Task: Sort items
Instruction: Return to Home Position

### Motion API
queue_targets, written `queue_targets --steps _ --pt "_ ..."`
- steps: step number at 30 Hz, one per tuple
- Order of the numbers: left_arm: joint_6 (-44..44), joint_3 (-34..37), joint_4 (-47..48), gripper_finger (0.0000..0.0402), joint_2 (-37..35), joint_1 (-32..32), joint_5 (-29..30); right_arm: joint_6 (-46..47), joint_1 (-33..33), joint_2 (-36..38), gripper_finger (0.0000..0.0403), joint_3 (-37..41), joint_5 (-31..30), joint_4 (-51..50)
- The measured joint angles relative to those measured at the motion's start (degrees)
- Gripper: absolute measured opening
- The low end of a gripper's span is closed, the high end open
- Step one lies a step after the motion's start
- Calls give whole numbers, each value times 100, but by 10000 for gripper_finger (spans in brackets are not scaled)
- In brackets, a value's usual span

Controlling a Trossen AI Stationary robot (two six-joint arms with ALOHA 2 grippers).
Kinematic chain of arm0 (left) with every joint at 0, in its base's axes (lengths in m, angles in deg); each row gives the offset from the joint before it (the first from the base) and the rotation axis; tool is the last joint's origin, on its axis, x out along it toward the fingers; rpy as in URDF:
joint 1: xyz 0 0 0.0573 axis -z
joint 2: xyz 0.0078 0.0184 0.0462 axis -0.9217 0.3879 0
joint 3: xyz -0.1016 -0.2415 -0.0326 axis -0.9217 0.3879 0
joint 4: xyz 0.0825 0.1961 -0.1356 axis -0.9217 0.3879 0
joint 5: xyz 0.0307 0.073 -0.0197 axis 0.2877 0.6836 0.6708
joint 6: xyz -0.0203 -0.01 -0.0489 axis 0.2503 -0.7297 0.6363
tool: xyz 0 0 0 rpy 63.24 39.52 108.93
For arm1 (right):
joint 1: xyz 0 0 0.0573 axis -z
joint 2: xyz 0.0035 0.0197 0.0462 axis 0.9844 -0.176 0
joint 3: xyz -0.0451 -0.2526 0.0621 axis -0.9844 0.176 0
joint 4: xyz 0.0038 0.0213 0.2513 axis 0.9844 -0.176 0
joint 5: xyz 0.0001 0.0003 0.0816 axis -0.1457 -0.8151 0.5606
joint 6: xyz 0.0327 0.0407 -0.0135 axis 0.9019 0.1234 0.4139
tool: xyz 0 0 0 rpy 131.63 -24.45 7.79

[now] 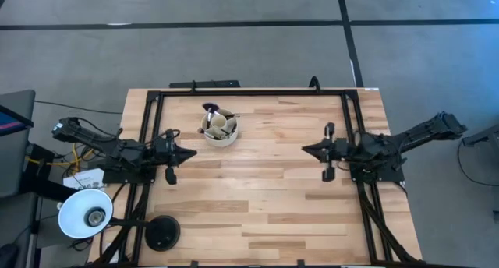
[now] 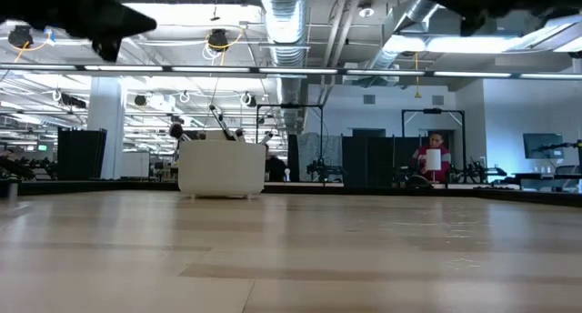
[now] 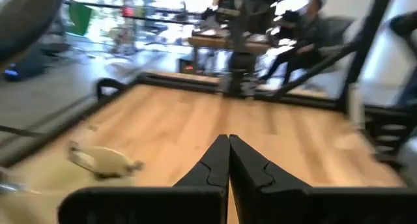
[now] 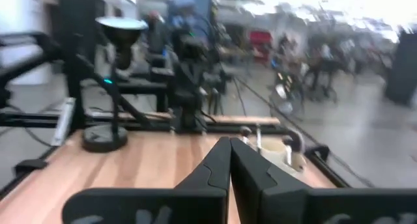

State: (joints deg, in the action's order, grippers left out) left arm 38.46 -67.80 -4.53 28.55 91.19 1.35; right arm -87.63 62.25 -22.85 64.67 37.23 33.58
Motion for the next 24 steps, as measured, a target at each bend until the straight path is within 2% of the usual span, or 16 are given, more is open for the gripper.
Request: queue_targets --steps 4,10,14,24 --pt "296 620 -727 5 -525 -53 -564 -132 -3 736 1 405 354 125" --pt "-57 1209 -1650 4 -1155 -354 -726 -211 1 1546 1 805 1075 -360" --pt "-148 1366 -1723 4 -1506 -666 -1359 -297 12 2128 1 1146 1127 -263" --pt "-155 1412 -1730 6 -1758 -1423 -1567 -402 12 3520 0 1978 1231 -433"
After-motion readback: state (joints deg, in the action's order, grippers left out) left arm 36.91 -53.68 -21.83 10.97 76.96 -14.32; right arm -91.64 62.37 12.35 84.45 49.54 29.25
